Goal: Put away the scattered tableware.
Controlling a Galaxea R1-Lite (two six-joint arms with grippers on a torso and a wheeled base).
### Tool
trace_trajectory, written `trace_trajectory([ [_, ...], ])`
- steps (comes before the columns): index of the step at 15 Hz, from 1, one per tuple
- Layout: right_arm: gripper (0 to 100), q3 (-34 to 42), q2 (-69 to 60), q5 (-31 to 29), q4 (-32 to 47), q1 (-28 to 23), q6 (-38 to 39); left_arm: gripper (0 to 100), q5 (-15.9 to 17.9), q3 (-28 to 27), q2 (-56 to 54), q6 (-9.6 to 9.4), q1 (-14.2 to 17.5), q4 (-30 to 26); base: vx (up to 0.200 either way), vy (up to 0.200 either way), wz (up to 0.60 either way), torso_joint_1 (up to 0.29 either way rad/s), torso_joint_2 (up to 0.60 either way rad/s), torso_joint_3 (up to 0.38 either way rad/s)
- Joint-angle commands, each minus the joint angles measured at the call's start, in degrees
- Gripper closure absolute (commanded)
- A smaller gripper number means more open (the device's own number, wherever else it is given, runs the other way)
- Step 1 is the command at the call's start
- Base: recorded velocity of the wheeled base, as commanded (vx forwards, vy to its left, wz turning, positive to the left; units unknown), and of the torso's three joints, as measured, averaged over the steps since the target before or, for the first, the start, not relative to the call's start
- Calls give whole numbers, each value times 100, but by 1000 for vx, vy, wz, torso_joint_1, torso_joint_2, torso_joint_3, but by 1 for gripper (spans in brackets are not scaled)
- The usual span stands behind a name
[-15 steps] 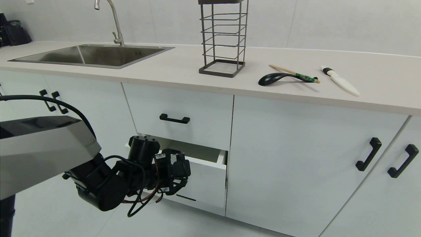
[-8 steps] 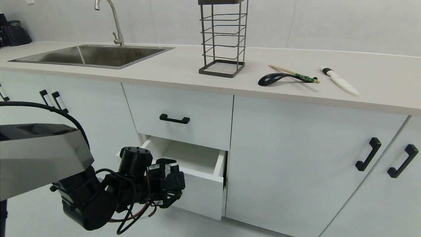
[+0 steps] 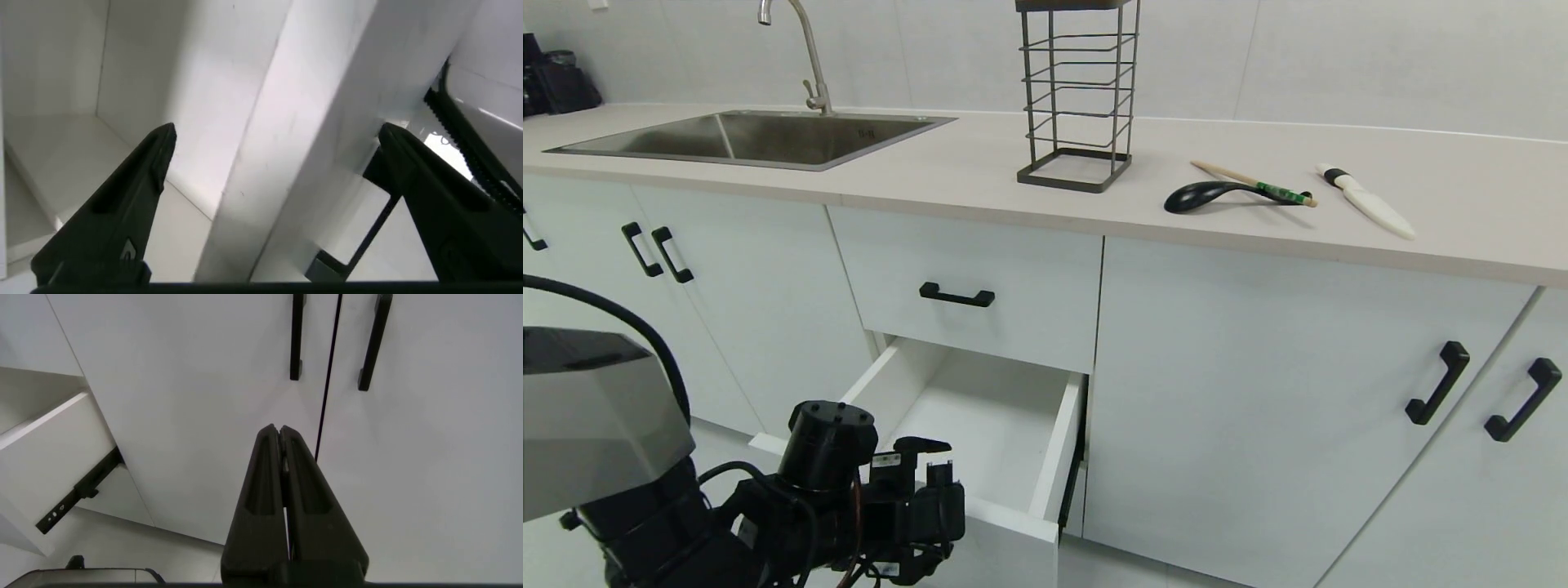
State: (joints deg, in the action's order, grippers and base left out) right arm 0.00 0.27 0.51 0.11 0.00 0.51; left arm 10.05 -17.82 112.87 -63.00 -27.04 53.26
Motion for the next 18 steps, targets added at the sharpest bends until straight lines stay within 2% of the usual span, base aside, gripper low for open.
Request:
trace_trajectory([
  [1,100,0,8,2,-2,0,2,0,-3,86,-327,16,-73,0,0,0,0,0,0,0],
  [4,100,0,8,2,-2,0,2,0,6,341,-617,25,-197,0,0,0,0,0,0,0],
  [6,100,0,8,2,7,0,2,0,6,692,-1206,350,-399,0,0,0,0,0,0,0],
  [8,100,0,8,2,7,0,2,0,-11,833,-1874,1229,-416,-9,0,0,0,0,0,0],
  [10,100,0,8,2,-2,0,2,0,-249,895,-2322,2266,-364,-26,0,0,0,0,0,0],
  [11,100,0,8,2,-2,0,2,0,-372,895,-2472,2723,-372,-35,0,0,0,0,0,0],
  [12,100,0,8,2,-2,0,2,0,-451,798,-2595,3145,-381,-35,0,0,0,0,0,0],
  [14,100,0,8,2,-2,0,2,0,-433,191,-2736,3769,-399,-44,0,0,0,0,0,0],
  [15,100,0,8,2,-2,0,2,0,-433,-99,-2832,4323,-355,-88,0,0,0,0,0,0],
  [16,100,0,8,2,-2,0,2,0,-398,-222,-2894,4947,-293,-79,0,0,0,0,0,0],
  [17,100,0,8,2,-2,0,2,0,-354,-239,-2929,5298,-197,-35,0,0,0,0,0,0],
  [18,100,0,8,2,7,0,2,0,-196,-230,-3096,5711,199,-26,0,0,0,0,0,0],
])
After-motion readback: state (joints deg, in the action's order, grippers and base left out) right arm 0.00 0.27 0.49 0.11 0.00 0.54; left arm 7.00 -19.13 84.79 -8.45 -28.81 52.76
